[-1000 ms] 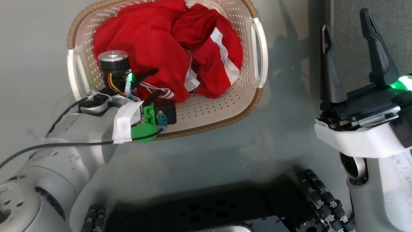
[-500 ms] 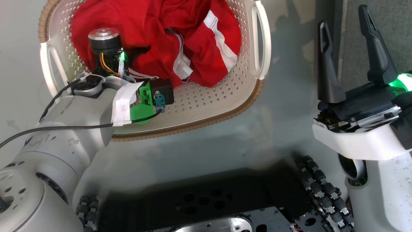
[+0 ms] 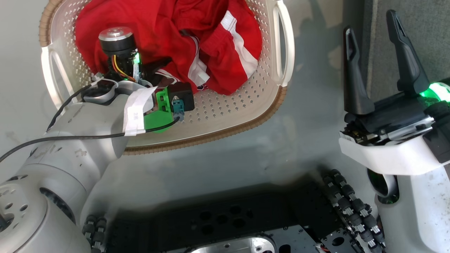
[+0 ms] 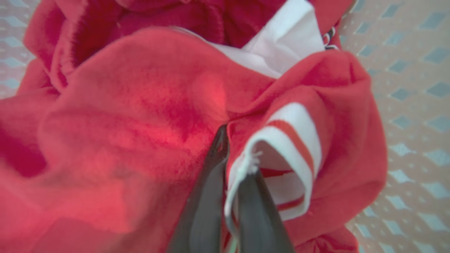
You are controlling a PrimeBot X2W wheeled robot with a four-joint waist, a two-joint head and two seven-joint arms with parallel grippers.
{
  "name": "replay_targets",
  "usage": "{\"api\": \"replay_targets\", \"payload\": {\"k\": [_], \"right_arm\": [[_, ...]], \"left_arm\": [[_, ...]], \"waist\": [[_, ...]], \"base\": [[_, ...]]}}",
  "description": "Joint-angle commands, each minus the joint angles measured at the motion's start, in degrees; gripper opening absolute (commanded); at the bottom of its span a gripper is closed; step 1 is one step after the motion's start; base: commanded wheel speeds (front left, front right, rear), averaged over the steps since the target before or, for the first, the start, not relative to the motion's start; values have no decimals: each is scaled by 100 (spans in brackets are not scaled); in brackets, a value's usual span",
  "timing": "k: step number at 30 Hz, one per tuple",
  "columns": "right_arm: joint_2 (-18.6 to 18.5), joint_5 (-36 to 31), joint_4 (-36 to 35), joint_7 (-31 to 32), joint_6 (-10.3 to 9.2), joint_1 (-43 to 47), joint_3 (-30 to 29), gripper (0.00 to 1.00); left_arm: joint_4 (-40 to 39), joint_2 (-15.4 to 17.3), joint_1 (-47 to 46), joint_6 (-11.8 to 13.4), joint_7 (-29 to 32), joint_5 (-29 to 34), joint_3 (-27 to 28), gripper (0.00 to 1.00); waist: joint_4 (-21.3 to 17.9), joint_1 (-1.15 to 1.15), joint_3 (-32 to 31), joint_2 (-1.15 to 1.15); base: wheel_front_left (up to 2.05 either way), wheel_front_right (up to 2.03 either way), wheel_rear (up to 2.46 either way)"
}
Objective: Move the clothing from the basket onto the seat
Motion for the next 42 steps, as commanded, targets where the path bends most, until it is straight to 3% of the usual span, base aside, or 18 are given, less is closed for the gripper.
{"api": "replay_targets", "payload": {"k": [1, 8, 16, 25, 34, 42], "right_arm": [[-14, 52, 19, -28, -2, -104, 9, 100], [-14, 176, 186, -28, -2, -157, 40, 100], [-15, 209, 452, -28, -2, 97, 125, 100], [-16, 132, 880, -28, -2, 712, 286, 100], [-18, 60, 1402, -28, -2, 1729, 498, 100], [-19, 161, 1706, -28, -2, 2322, 665, 100]], "left_arm": [[-29, 55, -14, 37, 4, -80, 1, 0], [-399, 79, 388, 118, 4, -423, 131, 0], [-1120, 216, 1235, 379, 4, -1027, 440, 0], [-2190, 310, 2489, 846, 4, -2024, 1368, 0], [-3346, 393, 3862, 1374, 2, -2358, 2196, 0], [-4339, 509, 4816, 1631, 1, -2336, 2855, 0]], "waist": [[-15, 0, -28, 0], [-33, 0, -578, 0], [-4, 0, -1783, 0], [128, 0, -3592, 0], [261, 0, -5454, 0], [207, 0, -6420, 0]], "base": [[0, 0, 0], [0, 0, 0], [0, 0, 0], [0, 0, 0], [0, 0, 0], [0, 0, 0]]}}
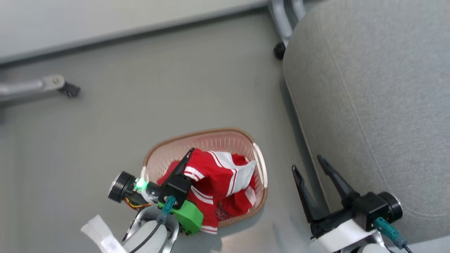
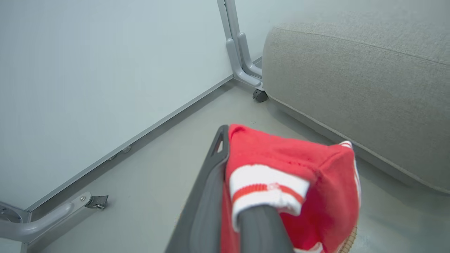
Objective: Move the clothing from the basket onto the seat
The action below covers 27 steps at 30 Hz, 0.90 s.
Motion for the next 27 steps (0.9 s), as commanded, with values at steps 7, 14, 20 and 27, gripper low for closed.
{"api": "replay_targets", "payload": {"k": [7, 14, 20, 27], "right_arm": [[-24, 131, 103, -28, -2, 266, 186, 100], [-23, 140, 103, -28, -2, 334, 393, 100], [-21, 209, 36, -28, -2, 148, 734, 100], [-102, 179, -29, -28, -2, -218, 1231, 100]], "left_arm": [[-817, 161, 470, 196, -4, 243, 470, 0], [-1321, 230, 569, 146, -3, 424, 695, 0], [-1498, 220, 447, -14, -3, 583, 663, 0], [-1474, 101, 335, -205, -3, 647, 496, 0]], "waist": [[13, 1, -1461, 0], [46, 1, -1589, 0], [72, 1, -1633, 0], [48, 1, -1646, 0]], "base": [[0, 0, 0], [0, 0, 0], [0, 0, 0], [0, 0, 0]]}}
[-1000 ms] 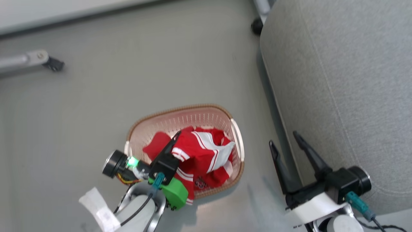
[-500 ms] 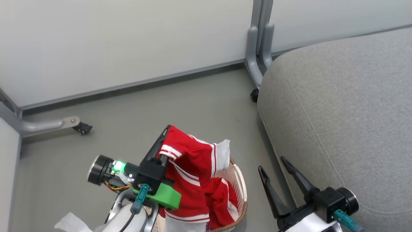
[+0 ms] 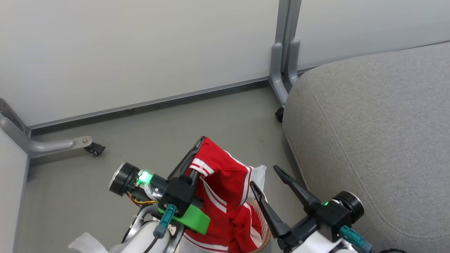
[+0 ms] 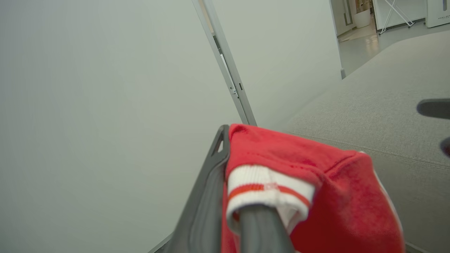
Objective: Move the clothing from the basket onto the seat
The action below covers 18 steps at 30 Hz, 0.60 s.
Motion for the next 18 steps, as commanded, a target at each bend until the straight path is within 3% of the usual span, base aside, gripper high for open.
{"api": "replay_targets", "payload": {"k": [1, 7, 18], "right_arm": [[-44, -19, -3, -28, -2, -116, 99, 100], [-140, -62, 247, -28, -2, -308, 339, 100], [-136, 81, 960, -28, -2, -143, 185, 100]], "left_arm": [[12, -54, -114, -61, -4, 19, -49, 0], [-57, -223, -185, -222, -5, 62, -251, 0], [-456, -398, -322, -394, 37, 64, -546, 0]], "waist": [[2, 1, 0, 0], [27, 1, -32, 0], [127, 1, -76, 0]], "base": [[0, 0, 0], [0, 0, 0], [0, 0, 0]]}}
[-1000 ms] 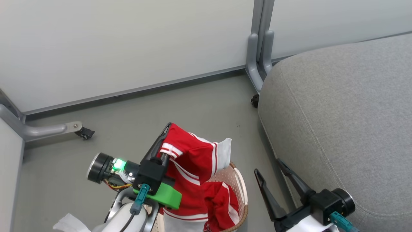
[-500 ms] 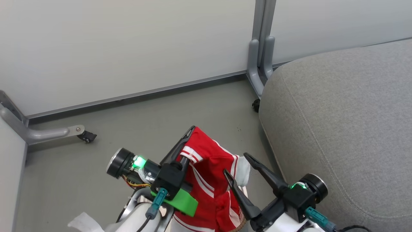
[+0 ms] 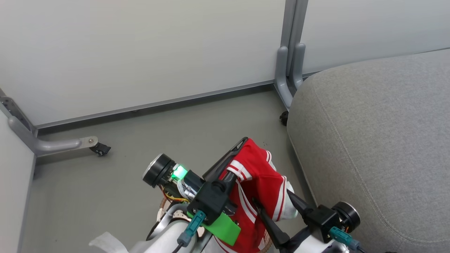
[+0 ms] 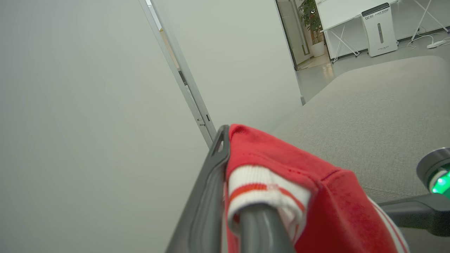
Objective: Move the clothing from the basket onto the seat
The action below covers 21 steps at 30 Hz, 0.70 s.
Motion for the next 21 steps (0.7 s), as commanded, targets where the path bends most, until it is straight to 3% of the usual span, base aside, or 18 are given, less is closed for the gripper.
{"api": "replay_targets", "payload": {"k": [1, 11, 13, 21], "right_arm": [[-20, 74, 110, -28, -2, 82, 6, 100], [-3, 295, 621, -28, -2, -71, 224, 100], [-37, 339, 676, -28, -3, -110, 347, 0], [-86, 740, 588, -28, -2, -118, 523, 0]], "left_arm": [[-68, -16, -80, -13, 17, -8, -15, 0], [-242, 15, -69, -50, 98, -58, -132, 0], [-236, 25, -50, -47, 103, -69, -145, 0], [-140, 75, 59, 17, 122, -167, -134, 0]], "waist": [[13, 1, -12, 0], [99, 1, -29, 0], [110, 1, -38, 0], [96, 1, -42, 0]], "base": [[0, 0, 0], [0, 0, 0], [0, 0, 0], [0, 0, 0]]}}
